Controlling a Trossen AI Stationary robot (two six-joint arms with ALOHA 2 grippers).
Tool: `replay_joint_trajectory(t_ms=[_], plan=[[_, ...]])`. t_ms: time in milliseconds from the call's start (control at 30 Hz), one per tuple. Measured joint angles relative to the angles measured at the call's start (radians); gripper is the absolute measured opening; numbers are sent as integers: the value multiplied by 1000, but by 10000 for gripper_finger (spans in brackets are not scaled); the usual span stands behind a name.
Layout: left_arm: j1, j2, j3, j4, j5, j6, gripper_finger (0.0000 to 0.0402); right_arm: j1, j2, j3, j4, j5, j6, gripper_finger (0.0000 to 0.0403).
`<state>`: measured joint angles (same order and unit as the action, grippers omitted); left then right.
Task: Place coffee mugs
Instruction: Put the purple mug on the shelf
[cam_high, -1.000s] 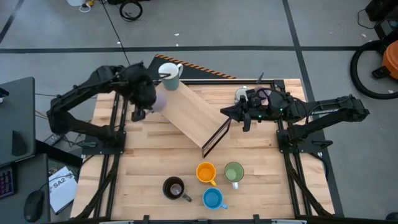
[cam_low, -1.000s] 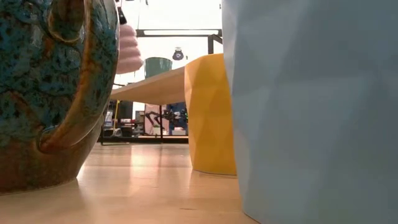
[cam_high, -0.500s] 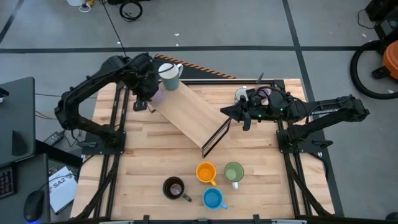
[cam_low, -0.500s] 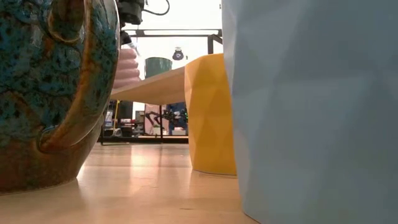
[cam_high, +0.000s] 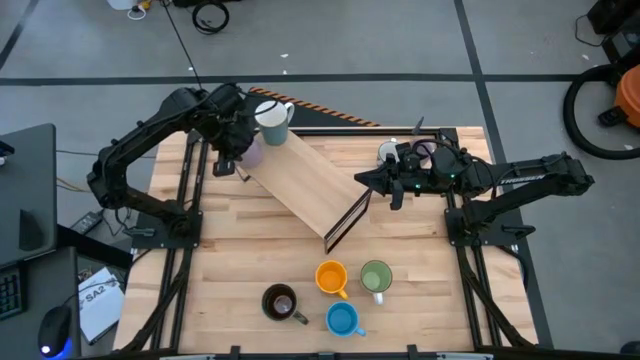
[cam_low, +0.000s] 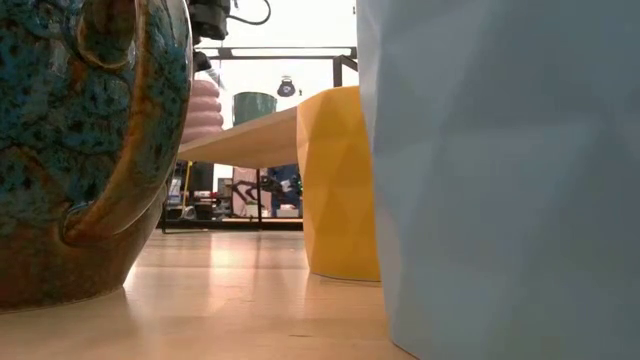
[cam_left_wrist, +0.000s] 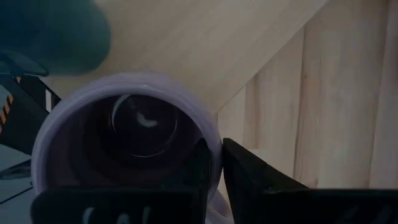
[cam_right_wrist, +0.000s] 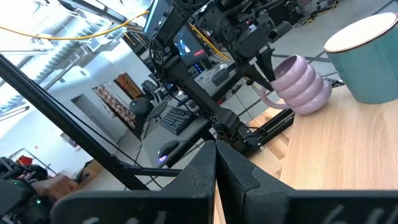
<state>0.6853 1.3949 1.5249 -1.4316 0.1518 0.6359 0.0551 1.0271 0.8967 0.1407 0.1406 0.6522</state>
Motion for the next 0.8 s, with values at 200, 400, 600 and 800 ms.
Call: replay_joint_trajectory(t_ms=[200,400,600,800], plan=[[0,0,0,7,0,2,49,0,0,0,0,0,0,16],[0,0,0,27,-8,11,52,0,0,0,0,0,-3,16],[0,0,0,71,-10,4,87,0,0,0,0,0,-4,16],[0,-1,0,75,-48,4,123,0,0,0,0,0,-8,16]])
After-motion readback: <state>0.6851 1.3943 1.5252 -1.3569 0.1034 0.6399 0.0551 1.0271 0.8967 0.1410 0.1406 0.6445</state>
